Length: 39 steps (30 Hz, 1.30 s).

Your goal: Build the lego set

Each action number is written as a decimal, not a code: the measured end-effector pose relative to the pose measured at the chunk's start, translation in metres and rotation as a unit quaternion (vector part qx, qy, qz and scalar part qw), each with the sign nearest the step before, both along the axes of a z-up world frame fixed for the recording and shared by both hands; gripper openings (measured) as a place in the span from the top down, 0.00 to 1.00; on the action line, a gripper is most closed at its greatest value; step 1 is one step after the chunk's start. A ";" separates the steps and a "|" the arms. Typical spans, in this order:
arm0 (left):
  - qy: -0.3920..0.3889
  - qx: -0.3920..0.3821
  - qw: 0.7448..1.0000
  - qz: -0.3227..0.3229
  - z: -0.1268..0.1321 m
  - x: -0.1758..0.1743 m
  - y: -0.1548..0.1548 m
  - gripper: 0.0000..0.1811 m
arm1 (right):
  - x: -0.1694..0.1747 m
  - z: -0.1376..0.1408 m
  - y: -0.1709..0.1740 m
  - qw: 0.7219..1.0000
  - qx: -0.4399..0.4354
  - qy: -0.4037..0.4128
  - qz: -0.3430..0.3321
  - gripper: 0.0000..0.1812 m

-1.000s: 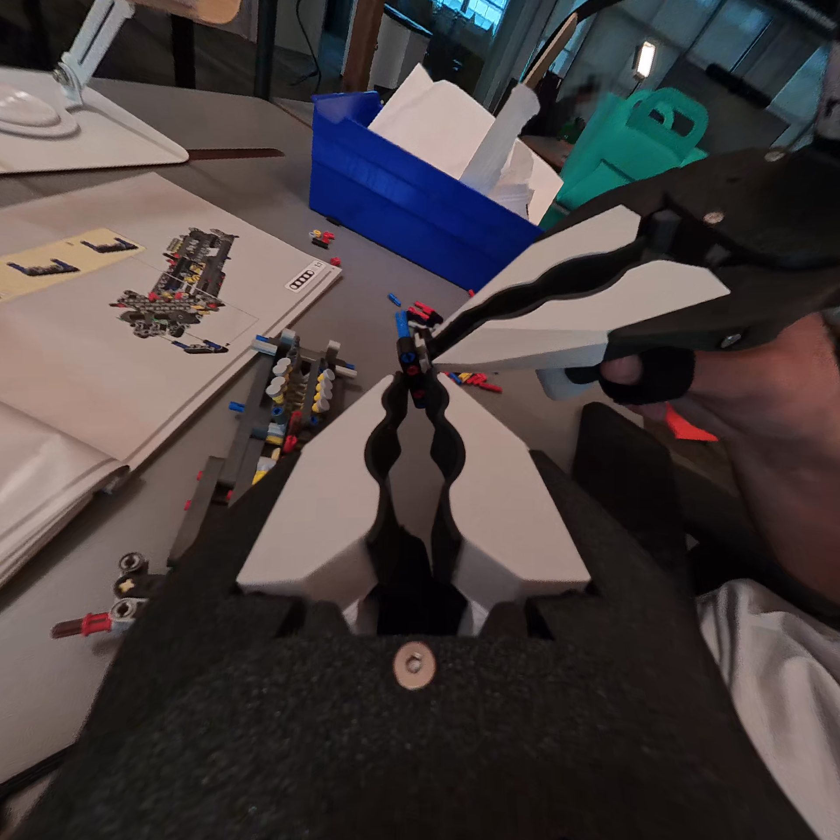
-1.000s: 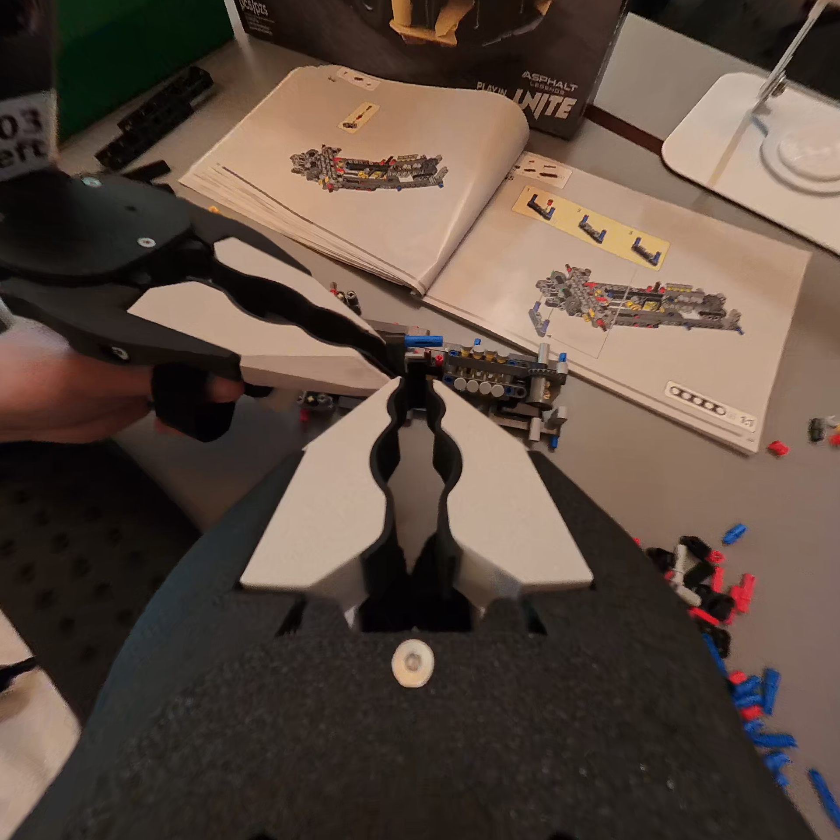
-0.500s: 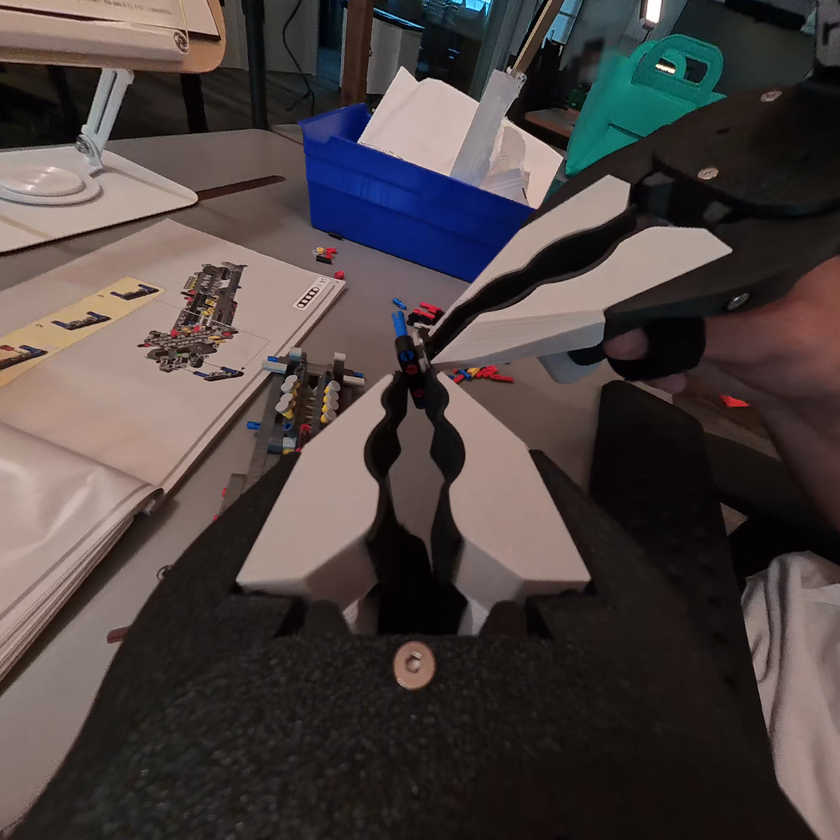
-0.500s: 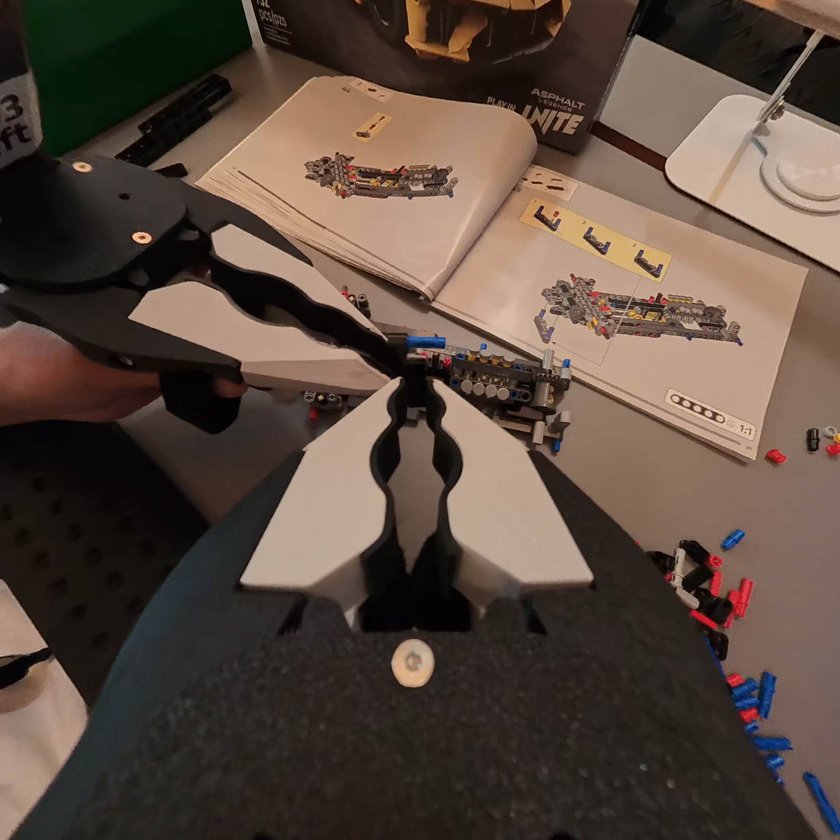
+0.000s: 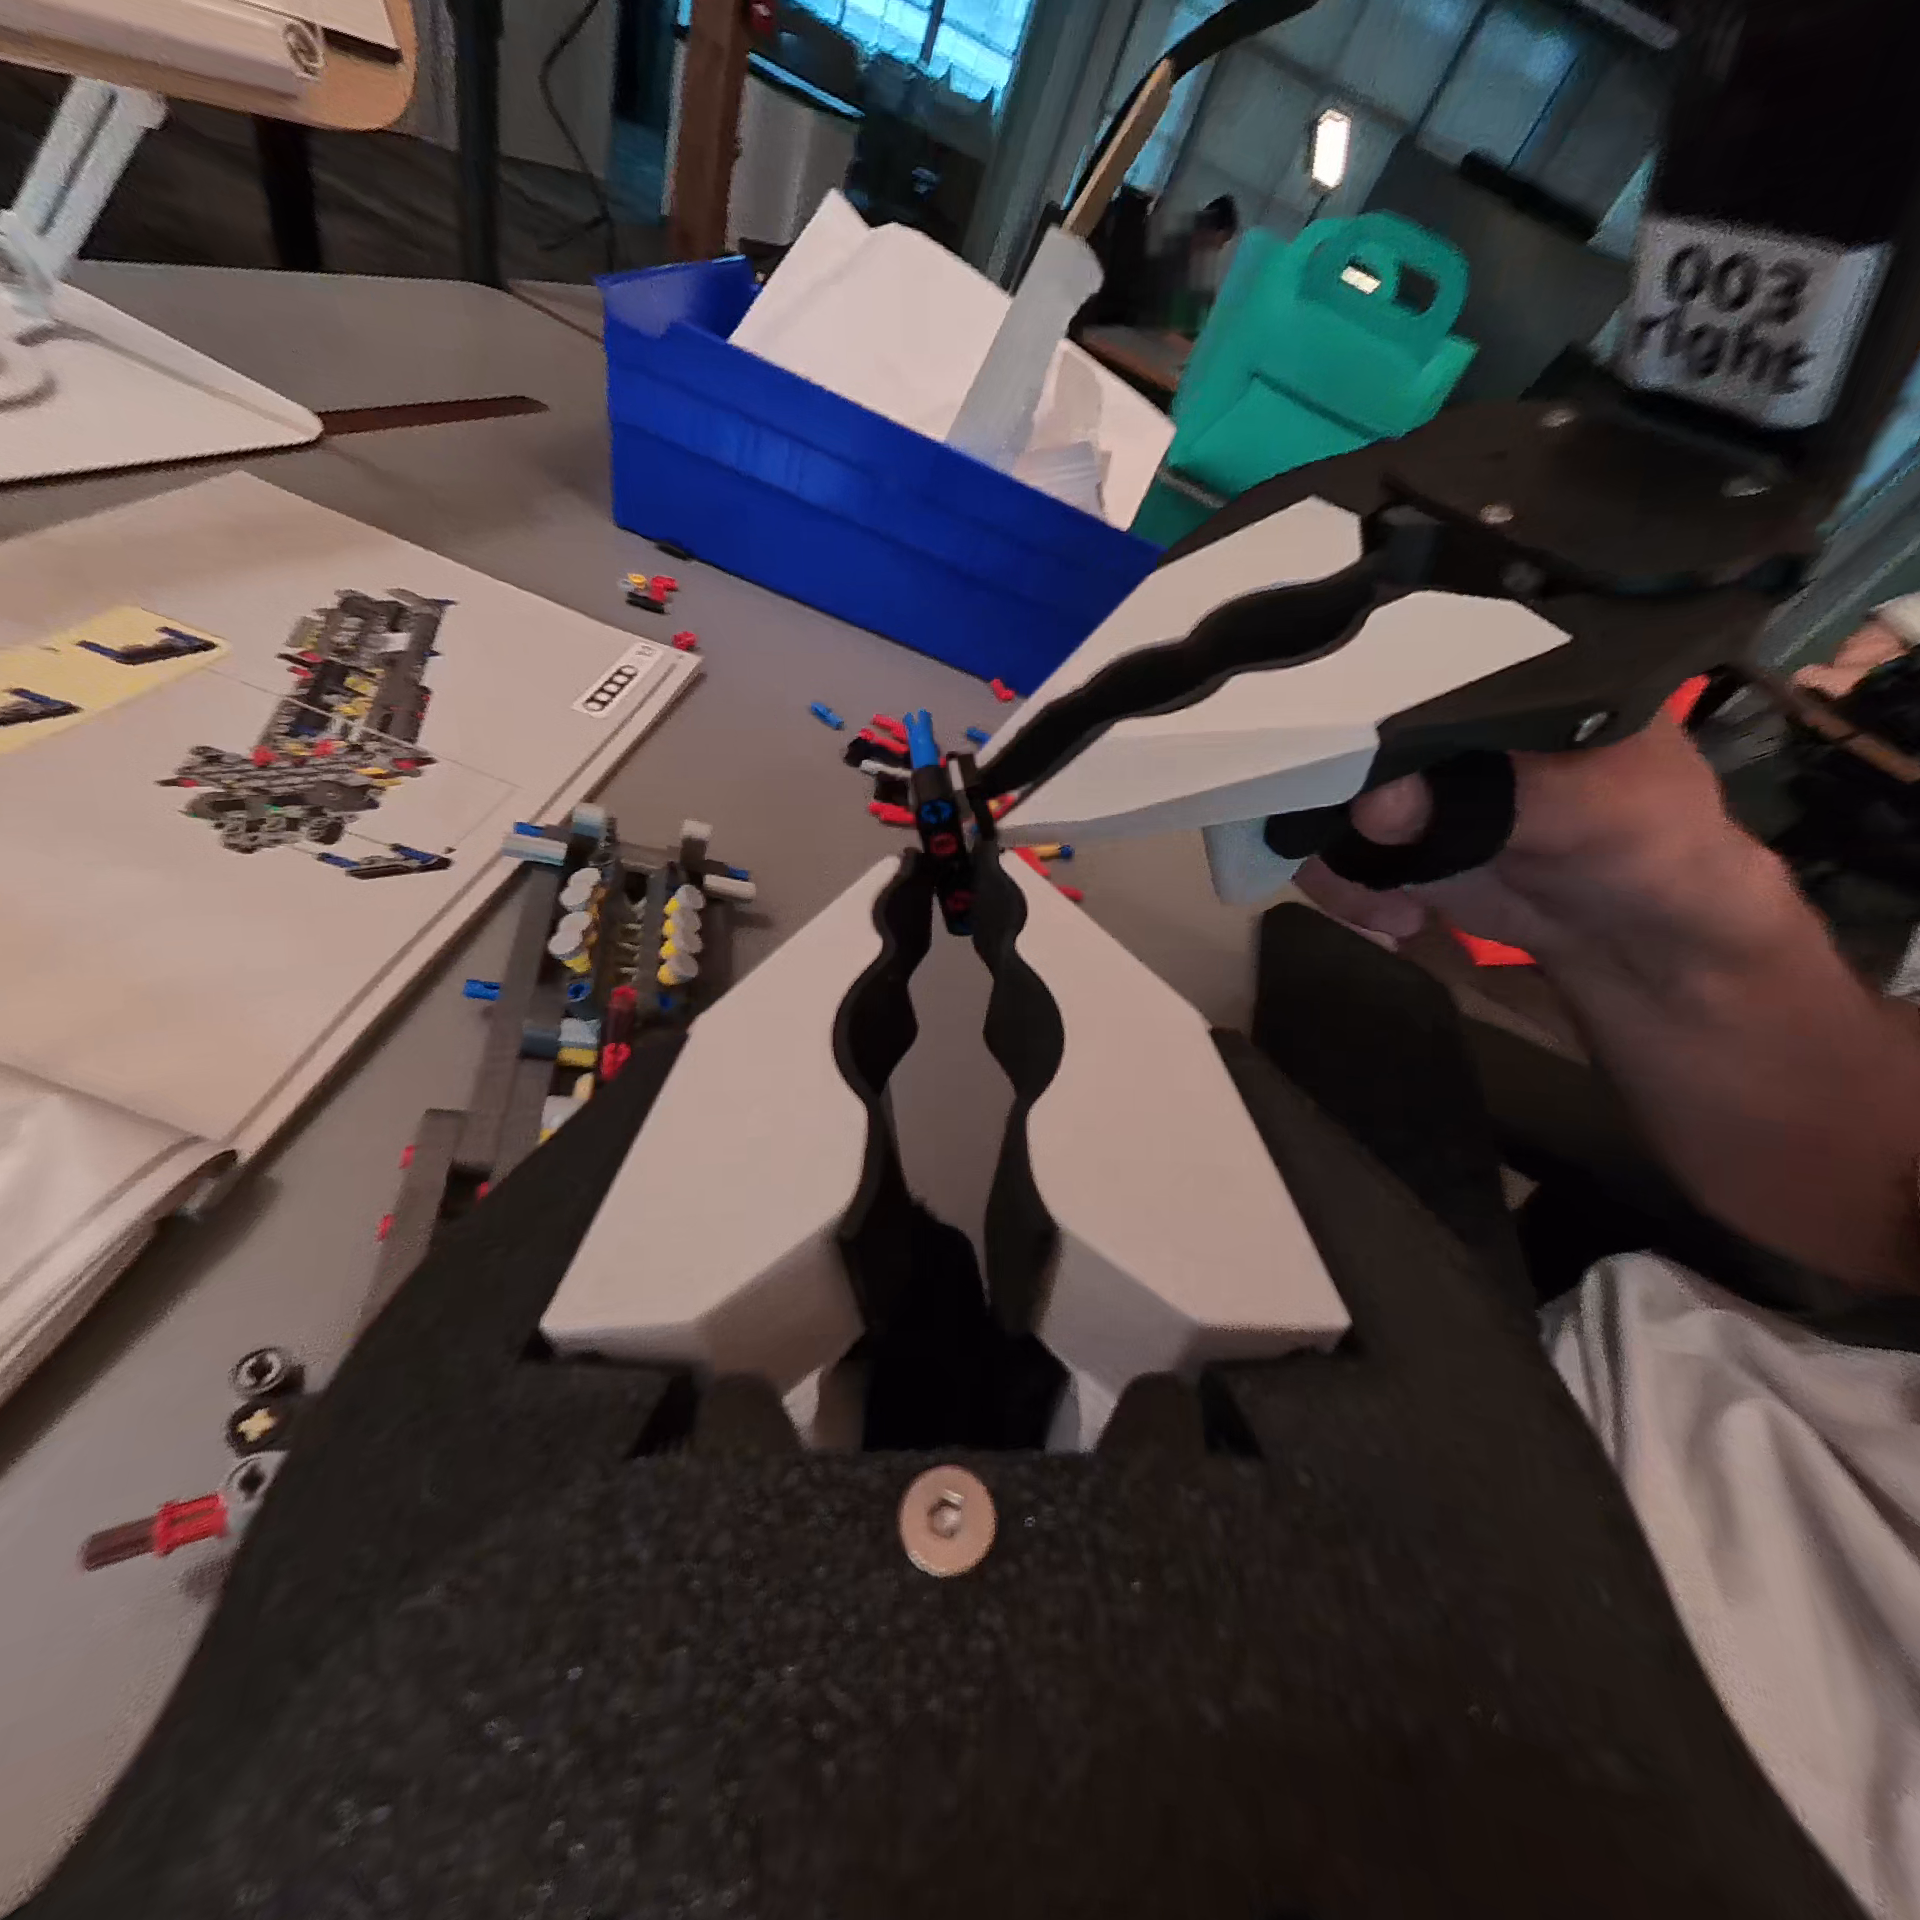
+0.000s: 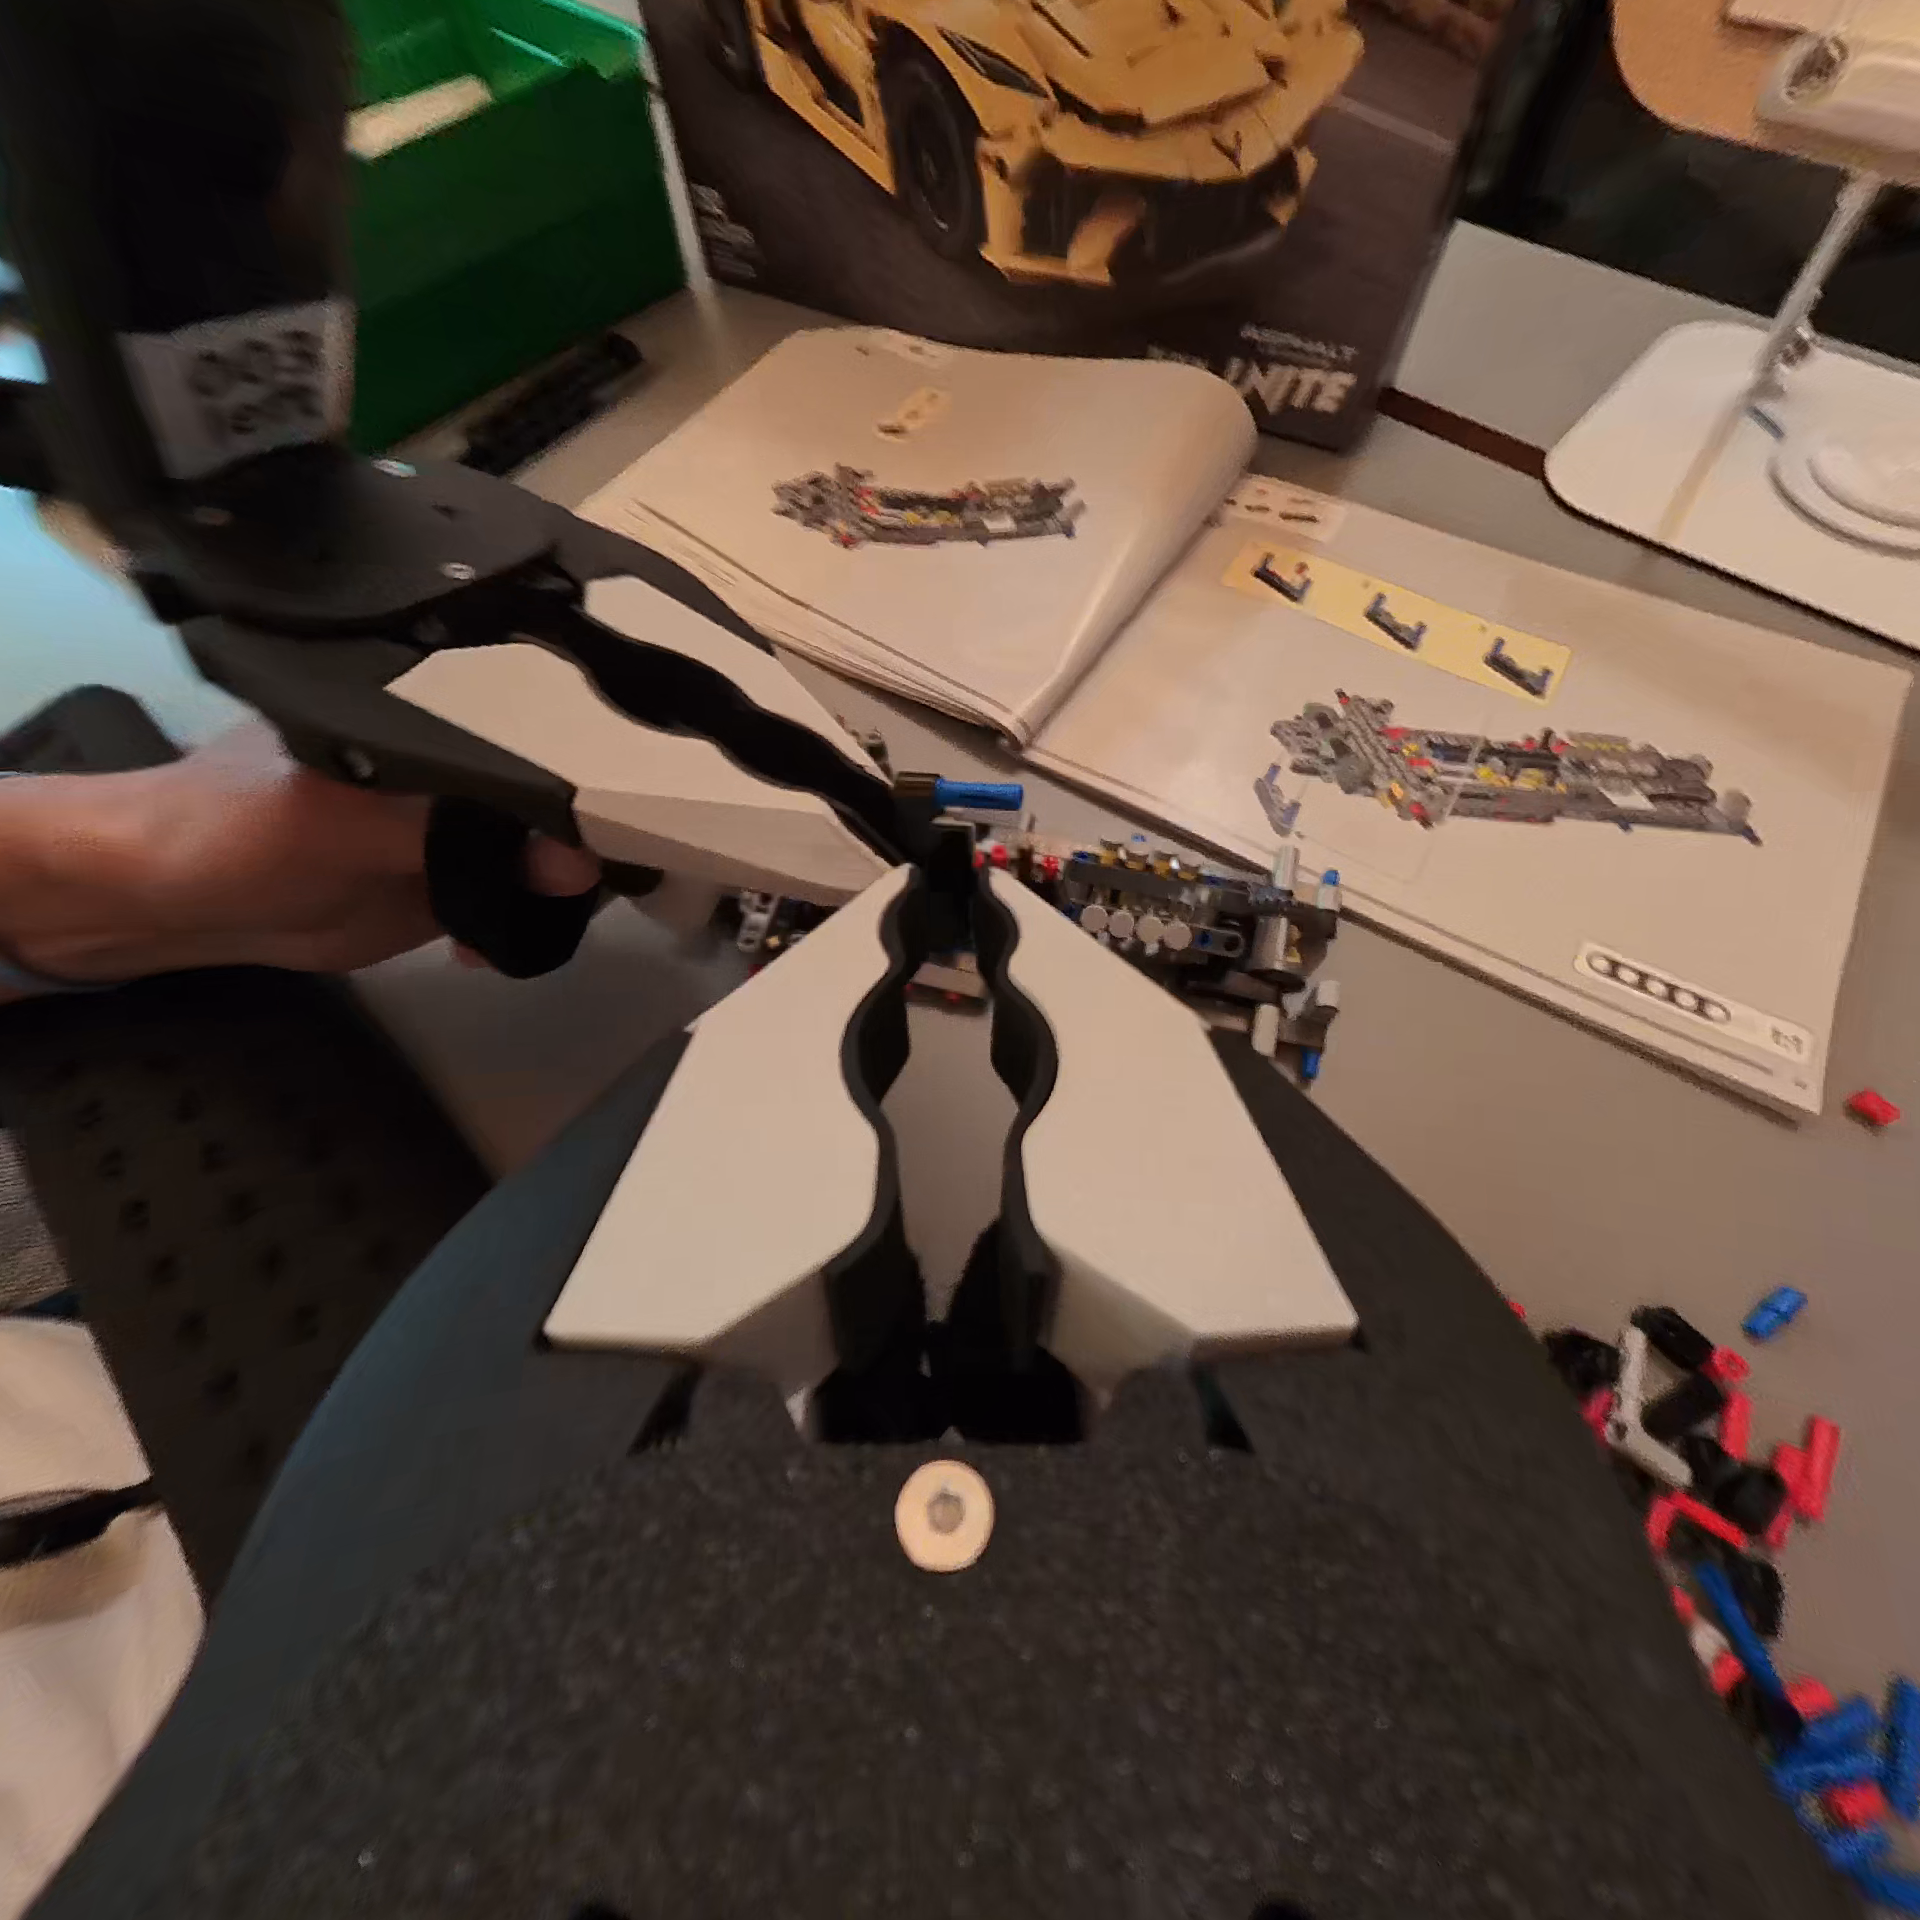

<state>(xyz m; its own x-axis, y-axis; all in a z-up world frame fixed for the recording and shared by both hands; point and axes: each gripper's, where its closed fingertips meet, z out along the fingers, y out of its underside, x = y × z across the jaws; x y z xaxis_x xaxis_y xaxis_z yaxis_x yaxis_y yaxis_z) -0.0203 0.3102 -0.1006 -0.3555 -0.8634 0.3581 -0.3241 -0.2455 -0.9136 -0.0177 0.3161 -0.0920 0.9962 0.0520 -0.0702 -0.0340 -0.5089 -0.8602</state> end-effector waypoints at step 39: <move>-0.101 -0.043 0.981 -0.161 0.039 -0.028 -0.044 0.97 | -0.037 0.044 -0.043 0.909 0.096 0.288 0.286 0.92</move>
<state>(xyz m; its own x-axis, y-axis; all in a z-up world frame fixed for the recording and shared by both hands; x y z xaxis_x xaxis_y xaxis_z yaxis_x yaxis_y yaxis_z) -0.0486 0.2659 -0.0617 -0.6764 -0.6643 0.3181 -0.2118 -0.2382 -0.9479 -0.0548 0.2728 -0.0482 0.6025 0.6170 -0.5063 -0.2842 -0.4269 -0.8585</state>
